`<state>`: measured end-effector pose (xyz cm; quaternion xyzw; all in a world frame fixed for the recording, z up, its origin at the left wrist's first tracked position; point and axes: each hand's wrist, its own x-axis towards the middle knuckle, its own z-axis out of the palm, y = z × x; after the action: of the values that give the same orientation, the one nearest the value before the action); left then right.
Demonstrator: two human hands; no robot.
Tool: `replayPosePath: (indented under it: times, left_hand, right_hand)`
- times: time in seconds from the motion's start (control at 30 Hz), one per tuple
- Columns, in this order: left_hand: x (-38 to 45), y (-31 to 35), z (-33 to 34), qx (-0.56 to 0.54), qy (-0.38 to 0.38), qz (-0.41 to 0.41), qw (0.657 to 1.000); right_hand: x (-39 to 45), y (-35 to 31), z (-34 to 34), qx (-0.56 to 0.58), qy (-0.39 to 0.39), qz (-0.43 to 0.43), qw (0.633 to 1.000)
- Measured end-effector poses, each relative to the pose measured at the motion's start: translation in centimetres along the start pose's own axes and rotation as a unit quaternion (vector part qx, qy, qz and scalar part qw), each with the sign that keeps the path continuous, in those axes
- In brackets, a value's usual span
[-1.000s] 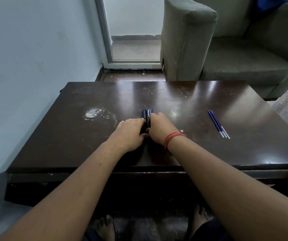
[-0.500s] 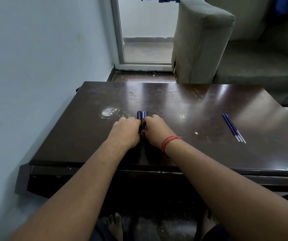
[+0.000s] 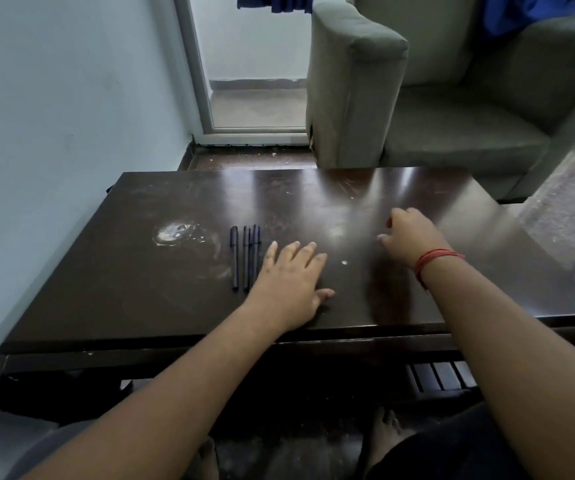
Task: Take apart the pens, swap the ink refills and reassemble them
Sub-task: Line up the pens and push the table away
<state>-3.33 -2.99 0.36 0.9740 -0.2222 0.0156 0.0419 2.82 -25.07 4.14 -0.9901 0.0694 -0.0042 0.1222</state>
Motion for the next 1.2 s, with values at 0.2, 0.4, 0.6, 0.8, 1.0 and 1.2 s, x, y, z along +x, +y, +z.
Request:
replayPosePath:
  times: [0.2, 0.4, 0.6, 0.8, 1.0, 1.2]
  left_hand:
    - [2.7, 4.4, 2.0, -0.015, -0.047, -0.010, 0.999]
    - [3.5, 4.2, 2.8, -0.018, -0.060, -0.055, 0.997]
    - [3.1, 2.1, 2.4, 0.000, -0.056, -0.090, 0.994]
    - [2.4, 1.0, 2.4, 0.006, -0.057, -0.103, 0.993]
    - [2.0, 0.3, 2.3, 0.006, -0.061, -0.111, 0.992]
    - [1.3, -0.3, 1.8, -0.002, -0.053, -0.124, 0.991]
  right_hand:
    - [-0.3, 3.7, 0.2, -0.010, -0.042, 0.091, 0.995]
    - [-0.8, 1.2, 1.0, -0.004, -0.031, 0.052, 0.998]
    - [-1.7, -2.4, 1.2, -0.022, -0.059, 0.012, 0.998]
    - [-2.7, -4.4, 1.5, 0.004, -0.068, 0.009, 0.998]
    - [-2.7, -4.3, 1.4, 0.008, -0.067, -0.001, 0.998]
    - [-2.9, -4.1, 2.7, 0.029, 0.032, -0.023, 0.999]
